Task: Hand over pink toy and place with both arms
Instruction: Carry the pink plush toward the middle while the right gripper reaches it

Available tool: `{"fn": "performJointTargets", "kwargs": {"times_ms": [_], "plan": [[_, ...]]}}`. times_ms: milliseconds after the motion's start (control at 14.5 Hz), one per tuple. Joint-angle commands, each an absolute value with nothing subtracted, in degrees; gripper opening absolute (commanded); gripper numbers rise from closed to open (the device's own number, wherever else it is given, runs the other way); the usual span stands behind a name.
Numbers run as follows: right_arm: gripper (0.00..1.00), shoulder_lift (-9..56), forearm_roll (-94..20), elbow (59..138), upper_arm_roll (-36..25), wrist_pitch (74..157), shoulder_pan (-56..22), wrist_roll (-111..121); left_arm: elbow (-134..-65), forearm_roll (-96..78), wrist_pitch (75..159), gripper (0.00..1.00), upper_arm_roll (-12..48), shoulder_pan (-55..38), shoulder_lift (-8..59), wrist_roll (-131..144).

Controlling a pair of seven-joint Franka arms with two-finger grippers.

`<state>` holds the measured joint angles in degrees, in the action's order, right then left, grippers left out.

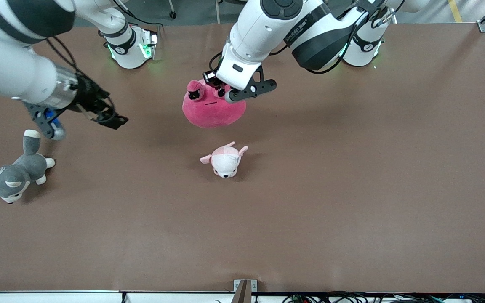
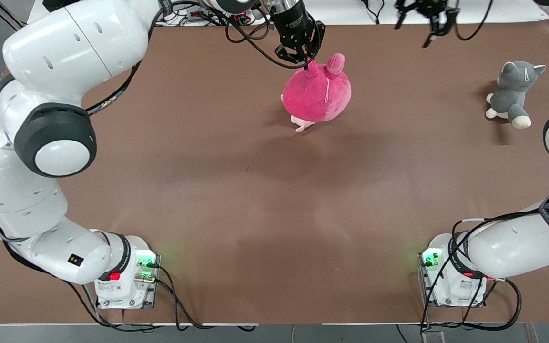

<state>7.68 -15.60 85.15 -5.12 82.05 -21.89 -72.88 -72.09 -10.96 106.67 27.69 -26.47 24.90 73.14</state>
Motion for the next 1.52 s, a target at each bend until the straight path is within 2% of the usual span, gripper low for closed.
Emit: {"fn": "performJointTargets", "kwargs": {"times_ms": [0, 346, 829, 1106, 1175, 1244, 1313, 1382, 1451], "plan": [[1.00, 6.4, -17.3, 87.4, -5.8, 87.5, -29.0, -85.5, -70.4, -11.2, 106.1, 0.00, 27.0, -27.2, 25.0, 74.4], [1.00, 6.9, -17.1, 89.0, -5.9, 96.8, -39.1, -97.3, -70.5, -11.1, 106.0, 0.00, 27.0, -27.2, 25.0, 74.7], [1.00, 7.2, -16.5, 89.3, -6.0, 96.7, -40.0, -97.2, -70.5, -11.0, 106.0, 0.00, 27.0, -27.2, 25.0, 74.7], [0.93, 7.2, -16.3, 90.4, -6.0, 96.8, -40.0, -97.0, -70.5, -11.0, 106.0, 0.00, 26.9, -27.2, 25.0, 74.7], [0.83, 7.2, -16.3, 90.7, -6.0, 96.8, -40.0, -97.0, -70.5, -11.0, 106.0, 0.00, 27.0, -27.2, 25.0, 74.7], [0.67, 7.1, -16.3, 90.9, -6.0, 96.8, -40.0, -96.7, -70.5, -11.0, 106.0, 0.00, 27.0, -27.2, 25.0, 74.7], [0.35, 7.2, -16.3, 90.9, -5.9, 96.8, -40.0, -96.5, -70.5, -11.0, 106.0, 0.00, 27.0, -27.2, 25.0, 74.7], [0.11, 7.2, -16.3, 90.9, -5.9, 96.8, -40.0, -96.5, -70.5, -11.0, 106.0, 0.00, 27.0, -27.2, 25.0, 74.7], [0.02, 7.2, -16.3, 90.9, -5.9, 96.7, -39.9, -96.5, -70.5, -11.0, 106.0, 0.00, 27.0, -27.2, 25.0, 74.7]]}}
